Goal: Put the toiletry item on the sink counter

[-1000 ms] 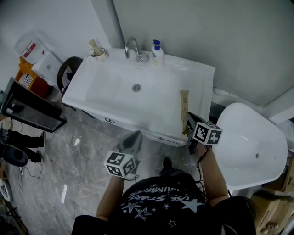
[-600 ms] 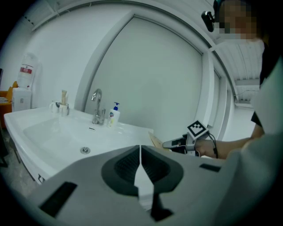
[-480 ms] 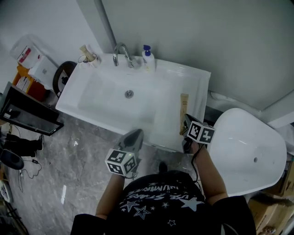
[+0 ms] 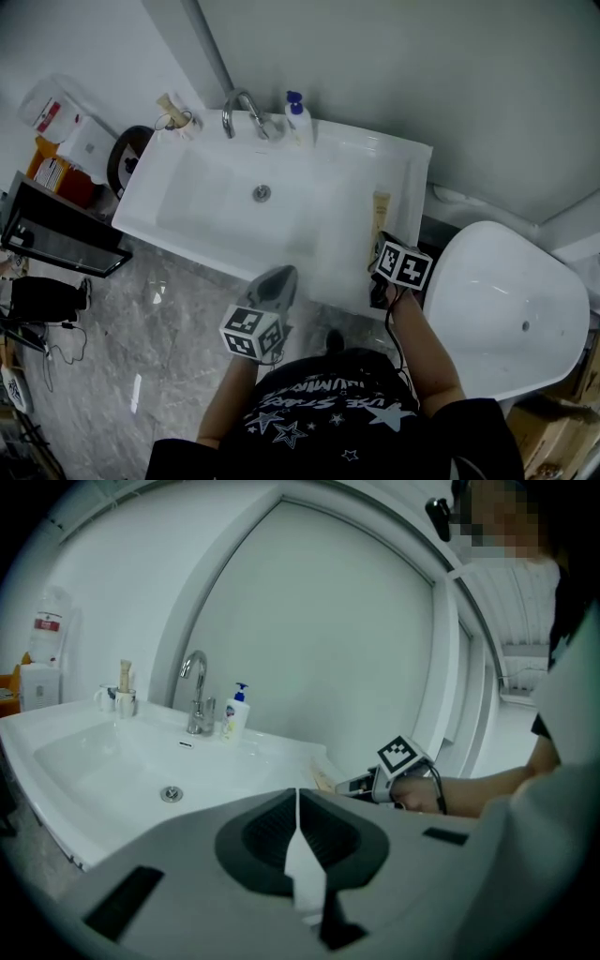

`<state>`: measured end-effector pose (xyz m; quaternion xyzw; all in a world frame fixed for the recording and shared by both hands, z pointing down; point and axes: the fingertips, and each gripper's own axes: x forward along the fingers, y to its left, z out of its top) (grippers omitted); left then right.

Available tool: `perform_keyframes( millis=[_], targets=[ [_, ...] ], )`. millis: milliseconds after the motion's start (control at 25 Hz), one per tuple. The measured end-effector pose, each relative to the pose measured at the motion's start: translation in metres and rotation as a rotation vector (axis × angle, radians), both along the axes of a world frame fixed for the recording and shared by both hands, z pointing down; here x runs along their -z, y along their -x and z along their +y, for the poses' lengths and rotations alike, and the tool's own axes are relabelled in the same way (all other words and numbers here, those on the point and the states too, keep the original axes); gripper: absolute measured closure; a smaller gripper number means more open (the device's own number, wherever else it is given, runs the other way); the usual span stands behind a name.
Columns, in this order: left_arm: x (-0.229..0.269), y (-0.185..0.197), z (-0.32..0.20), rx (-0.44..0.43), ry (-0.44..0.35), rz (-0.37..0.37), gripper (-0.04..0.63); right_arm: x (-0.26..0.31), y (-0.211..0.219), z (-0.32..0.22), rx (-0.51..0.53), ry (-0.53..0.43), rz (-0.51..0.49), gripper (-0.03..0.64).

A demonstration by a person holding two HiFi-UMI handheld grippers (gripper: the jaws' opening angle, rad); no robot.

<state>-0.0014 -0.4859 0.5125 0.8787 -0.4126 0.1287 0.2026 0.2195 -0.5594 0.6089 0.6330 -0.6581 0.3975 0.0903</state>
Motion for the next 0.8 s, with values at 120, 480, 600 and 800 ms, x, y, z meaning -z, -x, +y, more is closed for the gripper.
perform_keyframes(
  millis=[120,480,600,800],
  targets=[
    [0.001,0.000,0.000,0.007,0.003,0.002,0.575,-0.003,-0.002,-0.001,-0.006,0.010,0.019,0.596],
    [-0.003,0.007,0.016,0.012,0.011,0.004,0.575,0.004,0.005,0.000,0.024,-0.032,0.038,0.595],
    [-0.002,0.011,0.024,0.015,0.009,0.007,0.575,0.007,0.006,0.007,0.024,-0.039,0.036,0.586],
    [0.003,0.021,0.042,0.020,-0.003,0.019,0.575,0.020,0.009,0.022,0.024,-0.065,0.039,0.543]
  ],
)
